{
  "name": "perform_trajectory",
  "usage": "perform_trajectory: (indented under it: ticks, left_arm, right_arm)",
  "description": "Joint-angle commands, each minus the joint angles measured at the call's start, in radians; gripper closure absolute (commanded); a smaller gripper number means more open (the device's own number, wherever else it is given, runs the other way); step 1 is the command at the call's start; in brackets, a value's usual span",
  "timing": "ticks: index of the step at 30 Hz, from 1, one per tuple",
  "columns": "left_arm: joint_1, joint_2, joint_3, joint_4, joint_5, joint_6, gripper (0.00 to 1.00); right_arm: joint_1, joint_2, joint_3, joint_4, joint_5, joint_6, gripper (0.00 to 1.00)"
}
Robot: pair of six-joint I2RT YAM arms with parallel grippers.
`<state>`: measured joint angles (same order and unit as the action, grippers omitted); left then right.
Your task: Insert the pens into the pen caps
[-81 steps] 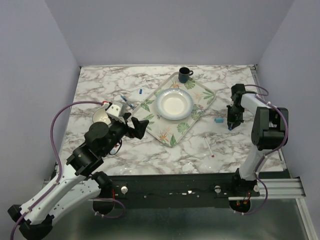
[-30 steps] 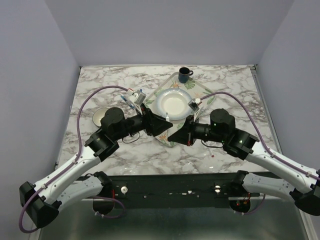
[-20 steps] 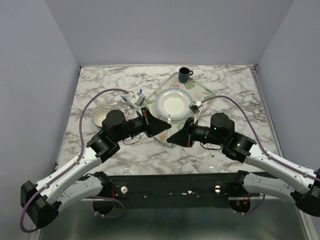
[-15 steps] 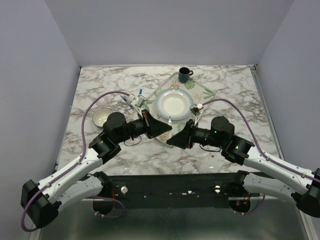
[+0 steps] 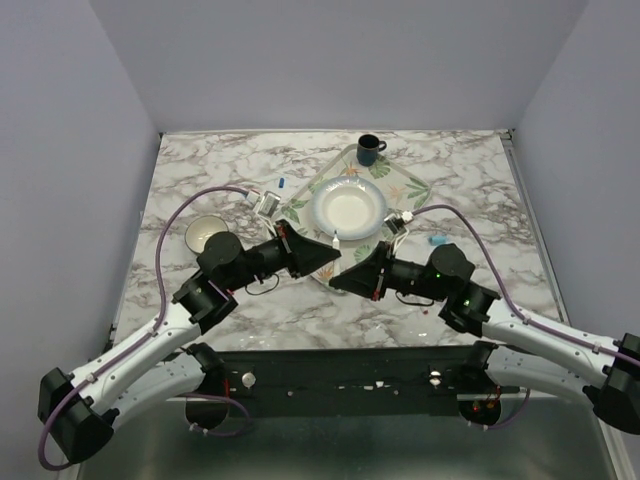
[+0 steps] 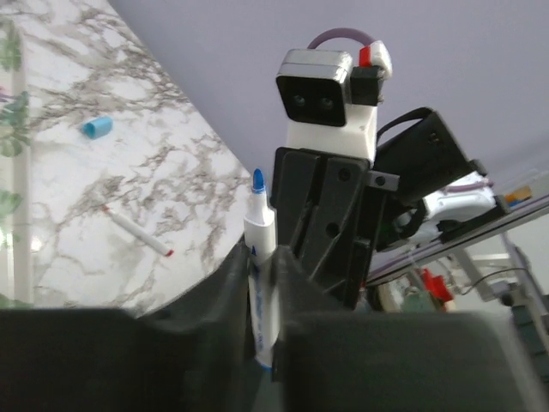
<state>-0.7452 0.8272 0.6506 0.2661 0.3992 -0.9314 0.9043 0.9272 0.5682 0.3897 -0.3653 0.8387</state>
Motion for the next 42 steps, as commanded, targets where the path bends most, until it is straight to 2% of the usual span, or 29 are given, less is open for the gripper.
perform_trajectory:
  ticks: [1,2,3,5,8,9,13,15,17,20,22,25,26,28,32,35,42]
  left_arm:
    - [0.000,-0.048,0.043,-0.149,-0.115,0.095,0.46]
    - [0.000,-0.056,0.066,-0.175,-0.131,0.114,0.30]
    - [0.000,-0.060,0.078,-0.230,-0.158,0.132,0.24]
    - [0.000,-0.060,0.130,-0.301,-0.187,0.193,0.13]
    - [0.000,-0.025,0.246,-0.468,-0.275,0.319,0.11]
    - [0.001,-0.007,0.283,-0.561,-0.304,0.359,0.11]
    - [0.035,0.162,0.510,-0.815,-0.582,0.529,0.16]
    - [0.081,0.286,0.627,-0.892,-0.615,0.595,0.21]
    - [0.177,0.387,0.697,-0.901,-0.556,0.615,0.25]
    - [0.277,0.523,0.769,-0.880,-0.452,0.654,0.25]
    - [0.303,0.607,0.813,-0.869,-0.486,0.678,0.26]
    - [0.352,0.791,0.912,-0.851,-0.507,0.726,0.32]
    - [0.365,0.891,0.982,-0.857,-0.491,0.743,0.32]
    - [0.388,0.996,1.062,-0.898,-0.459,0.773,0.35]
    - [0.409,1.286,1.318,-0.976,-0.481,0.801,0.48]
    - [0.423,1.409,1.431,-1.002,-0.499,0.810,0.49]
    - [0.448,1.561,1.561,-0.993,-0.464,0.798,0.50]
  right_arm:
    - [0.002,-0.071,-0.019,0.023,0.075,0.014,0.99]
    - [0.002,-0.089,-0.011,-0.015,0.100,0.007,0.99]
    - [0.004,-0.120,-0.001,-0.099,0.127,-0.013,0.99]
    - [0.002,-0.149,0.016,-0.161,0.184,-0.042,0.99]
    - [0.002,-0.198,0.039,-0.280,0.253,-0.064,0.99]
    - [0.002,-0.209,0.041,-0.325,0.264,-0.072,0.99]
    - [0.004,-0.267,0.038,-0.387,0.295,-0.078,0.99]
    - [0.002,-0.301,0.038,-0.434,0.295,-0.087,0.99]
    - [0.004,-0.329,0.041,-0.465,0.298,-0.098,0.99]
    - [0.004,-0.373,0.042,-0.523,0.293,-0.115,0.99]
    - [0.002,-0.399,0.058,-0.578,0.287,-0.128,0.99]
    - [0.004,-0.445,0.062,-0.634,0.282,-0.138,0.99]
    - [0.002,-0.458,0.059,-0.641,0.279,-0.139,0.99]
    - [0.004,-0.481,0.056,-0.653,0.267,-0.148,0.99]
    - [0.002,-0.488,0.067,-0.689,0.266,-0.164,0.99]
    - [0.002,-0.495,0.061,-0.695,0.267,-0.168,0.99]
    - [0.002,-0.464,0.045,-0.669,0.259,-0.182,0.99]
